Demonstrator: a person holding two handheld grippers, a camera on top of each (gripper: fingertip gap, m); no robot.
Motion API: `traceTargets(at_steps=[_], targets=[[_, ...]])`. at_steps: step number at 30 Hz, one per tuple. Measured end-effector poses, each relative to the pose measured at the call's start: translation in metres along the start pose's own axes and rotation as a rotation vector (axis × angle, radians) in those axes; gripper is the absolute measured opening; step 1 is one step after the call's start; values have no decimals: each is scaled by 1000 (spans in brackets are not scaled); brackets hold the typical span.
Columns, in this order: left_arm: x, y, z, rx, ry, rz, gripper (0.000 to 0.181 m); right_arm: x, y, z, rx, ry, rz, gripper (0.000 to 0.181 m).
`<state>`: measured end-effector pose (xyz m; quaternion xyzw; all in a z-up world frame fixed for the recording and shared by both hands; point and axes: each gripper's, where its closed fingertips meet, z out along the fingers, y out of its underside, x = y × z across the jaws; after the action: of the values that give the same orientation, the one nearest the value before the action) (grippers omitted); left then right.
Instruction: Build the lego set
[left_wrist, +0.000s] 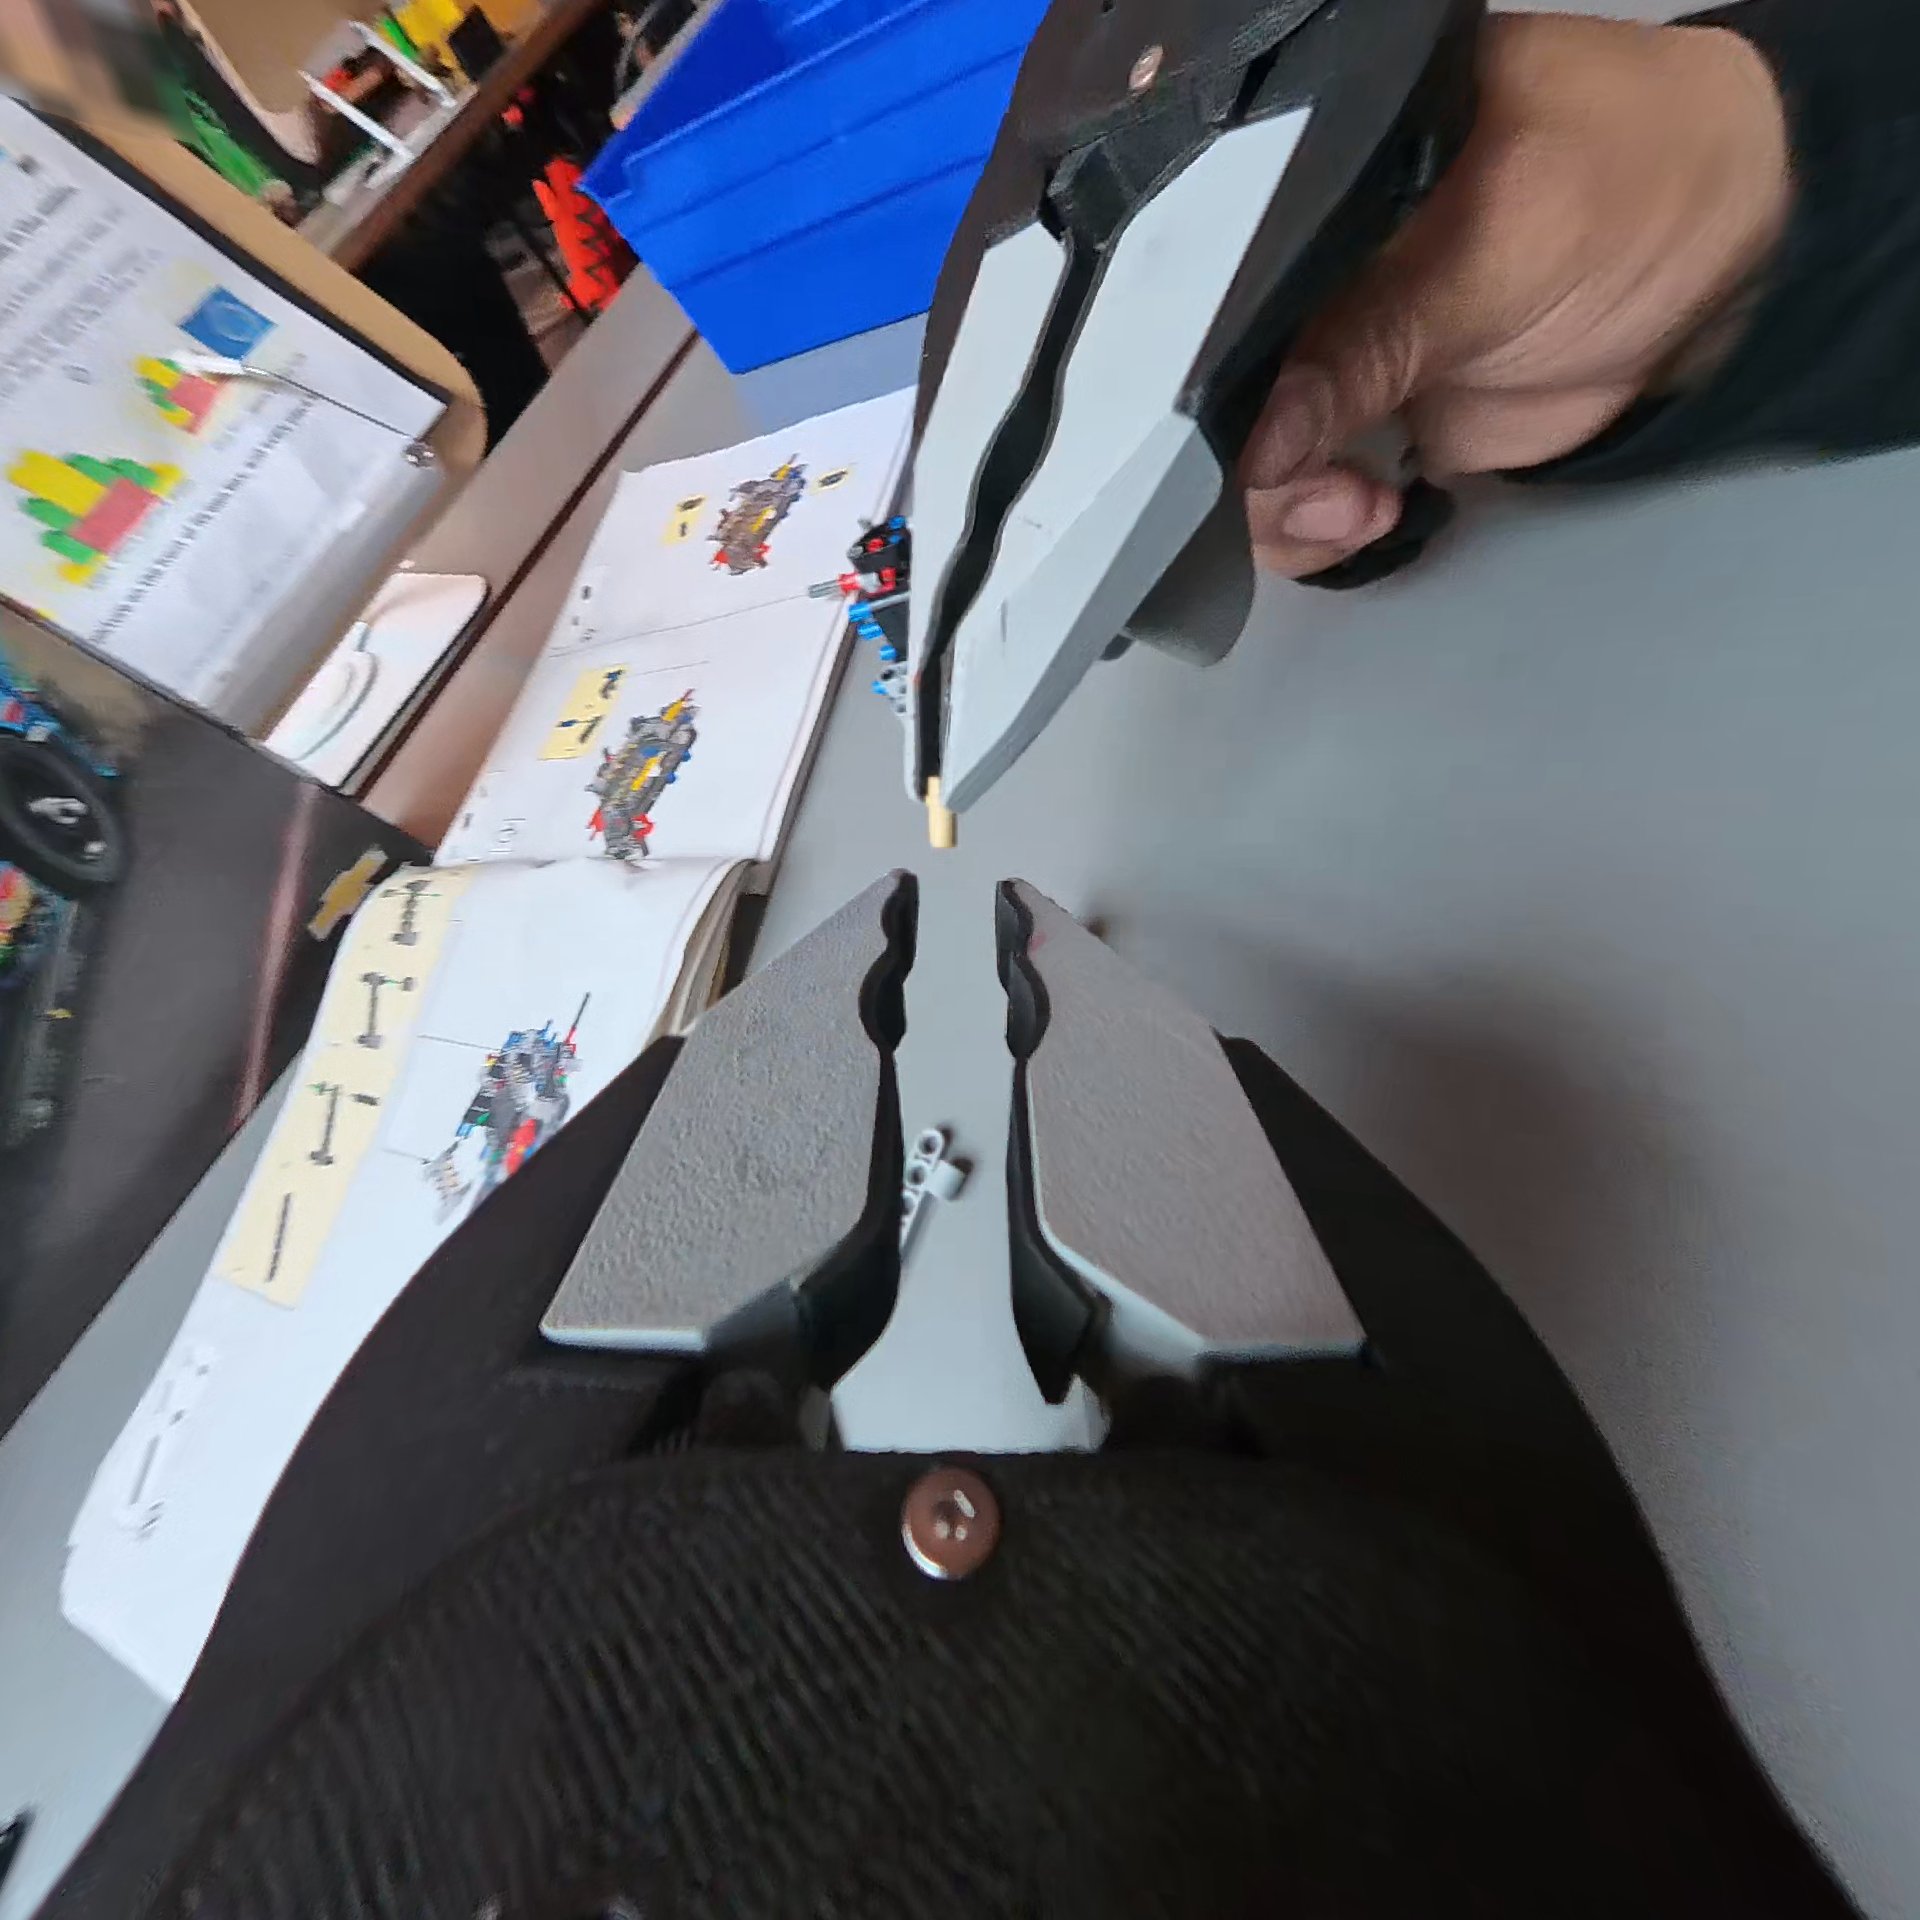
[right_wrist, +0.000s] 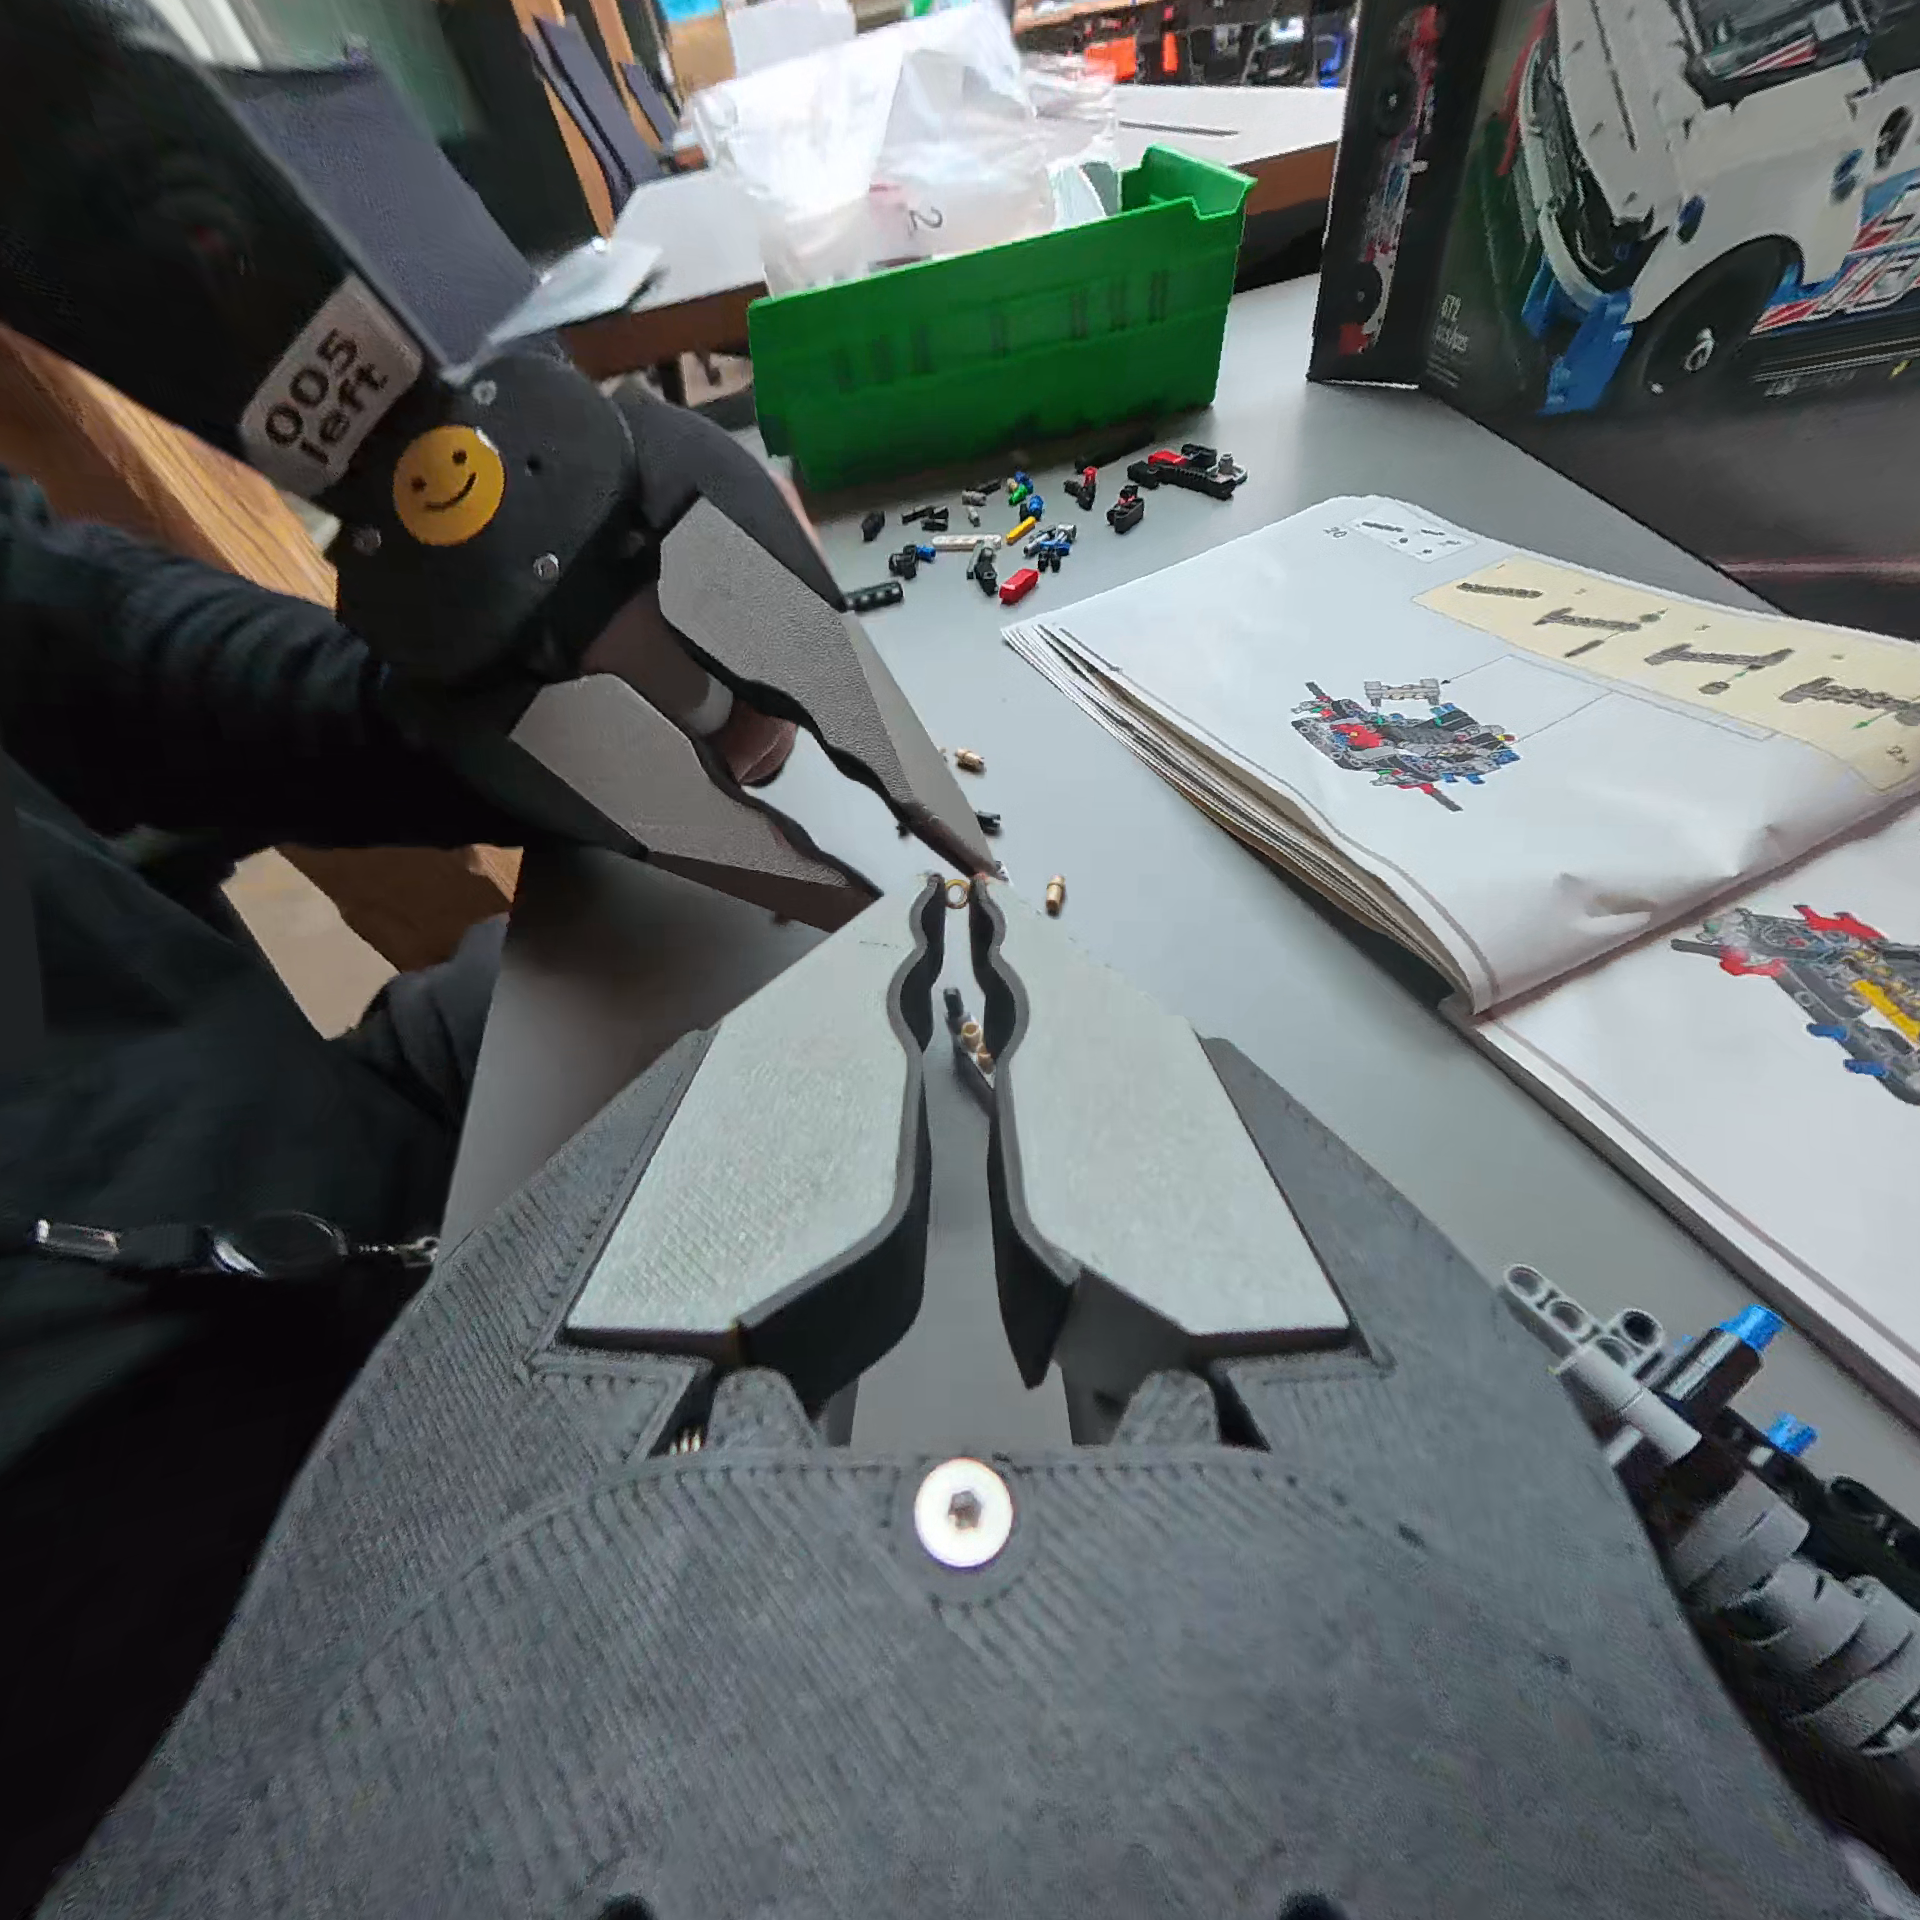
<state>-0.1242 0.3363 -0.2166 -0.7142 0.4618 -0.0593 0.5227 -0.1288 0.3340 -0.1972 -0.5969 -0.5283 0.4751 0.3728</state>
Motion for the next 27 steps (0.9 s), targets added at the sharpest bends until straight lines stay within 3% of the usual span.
traceTargets(at_steps=[1, 5, 14, 27], targets=[[-3, -1, 0, -3, -29, 11, 12, 0, -2, -1, 14, -9, 29, 1], [-8, -9, -3, 4, -137, 101, 10, 0, -2, 2, 33, -38, 141, 1], [-7, -10, -6, -7, -184, 136, 2, -2, -2, 7, 68, -77, 300, 1], [10, -15, -7, 92, -2, 35, 2, -10, 8, -14, -115, -25, -109, 4]])
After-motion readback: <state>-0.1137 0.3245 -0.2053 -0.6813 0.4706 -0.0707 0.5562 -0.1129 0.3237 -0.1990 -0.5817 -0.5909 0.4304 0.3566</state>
